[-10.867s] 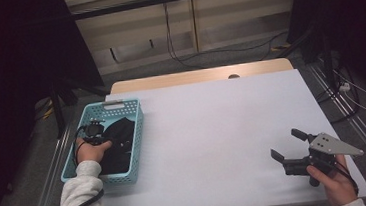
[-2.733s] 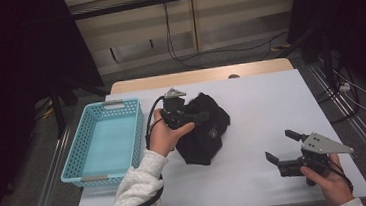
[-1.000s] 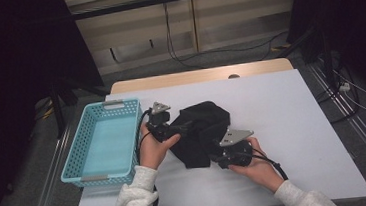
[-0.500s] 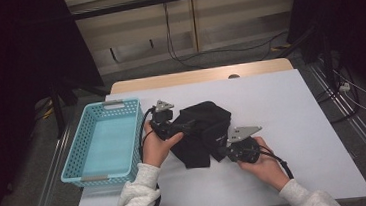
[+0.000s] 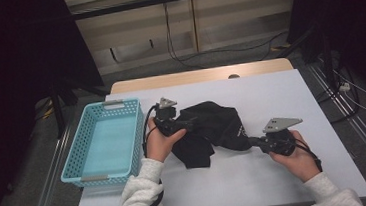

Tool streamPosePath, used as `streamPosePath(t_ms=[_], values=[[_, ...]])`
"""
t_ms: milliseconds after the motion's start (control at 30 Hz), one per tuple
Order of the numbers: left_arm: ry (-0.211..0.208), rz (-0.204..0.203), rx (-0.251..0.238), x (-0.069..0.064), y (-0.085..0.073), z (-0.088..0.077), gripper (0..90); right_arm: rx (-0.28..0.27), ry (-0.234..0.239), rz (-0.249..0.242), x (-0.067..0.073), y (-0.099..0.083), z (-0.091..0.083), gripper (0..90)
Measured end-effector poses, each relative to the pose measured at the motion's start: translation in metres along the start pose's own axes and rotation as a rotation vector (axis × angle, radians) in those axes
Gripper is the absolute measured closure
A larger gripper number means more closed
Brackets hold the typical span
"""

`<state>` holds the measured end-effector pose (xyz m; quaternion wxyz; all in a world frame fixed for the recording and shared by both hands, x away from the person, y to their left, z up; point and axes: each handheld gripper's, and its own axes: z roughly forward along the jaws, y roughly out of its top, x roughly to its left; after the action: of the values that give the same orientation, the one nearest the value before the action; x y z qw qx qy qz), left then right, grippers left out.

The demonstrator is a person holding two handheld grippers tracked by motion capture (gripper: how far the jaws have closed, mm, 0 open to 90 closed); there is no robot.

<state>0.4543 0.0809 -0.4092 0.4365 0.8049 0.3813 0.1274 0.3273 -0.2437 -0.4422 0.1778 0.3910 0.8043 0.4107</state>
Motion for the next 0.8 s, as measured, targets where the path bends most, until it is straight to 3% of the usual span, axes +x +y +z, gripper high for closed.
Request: streamPosePath(t_ms=[167, 233, 333, 400, 467, 600, 667, 800], values=[[-0.024, 0.004, 0.025, 0.000, 0.004, 0.023, 17.3, 0.005, -0.035, 0.008, -0.009, -0.006, -0.009, 90.0], [-0.035, 0.028, 0.050, 0.002, 0.004, 0.032, 20.6, 0.015, -0.048, 0.014, -0.012, -0.008, -0.011, 90.0], [-0.030, 0.037, 0.066, 0.006, 0.000, 0.043, 30.1, 0.016, -0.067, 0.015, -0.017, -0.011, -0.015, 90.0], [-0.037, 0.020, 0.090, 0.007, -0.004, 0.047, 37.5, 0.015, -0.092, 0.011, -0.020, -0.012, -0.018, 90.0], [-0.046, -0.002, 0.103, 0.008, -0.007, 0.049, 45.9, 0.012, -0.103, 0.018, -0.023, -0.013, -0.021, 90.0], [-0.060, 0.003, 0.157, 0.007, -0.013, 0.047, 69.1, 0.008, -0.117, 0.026, -0.026, -0.014, -0.022, 90.0], [-0.074, -0.002, 0.176, 0.006, -0.015, 0.044, 84.6, 0.013, -0.124, 0.023, -0.027, -0.014, -0.021, 90.0], [-0.085, -0.027, 0.184, 0.005, -0.017, 0.033, 86.9, 0.012, -0.116, 0.020, -0.026, -0.013, -0.020, 90.0]])
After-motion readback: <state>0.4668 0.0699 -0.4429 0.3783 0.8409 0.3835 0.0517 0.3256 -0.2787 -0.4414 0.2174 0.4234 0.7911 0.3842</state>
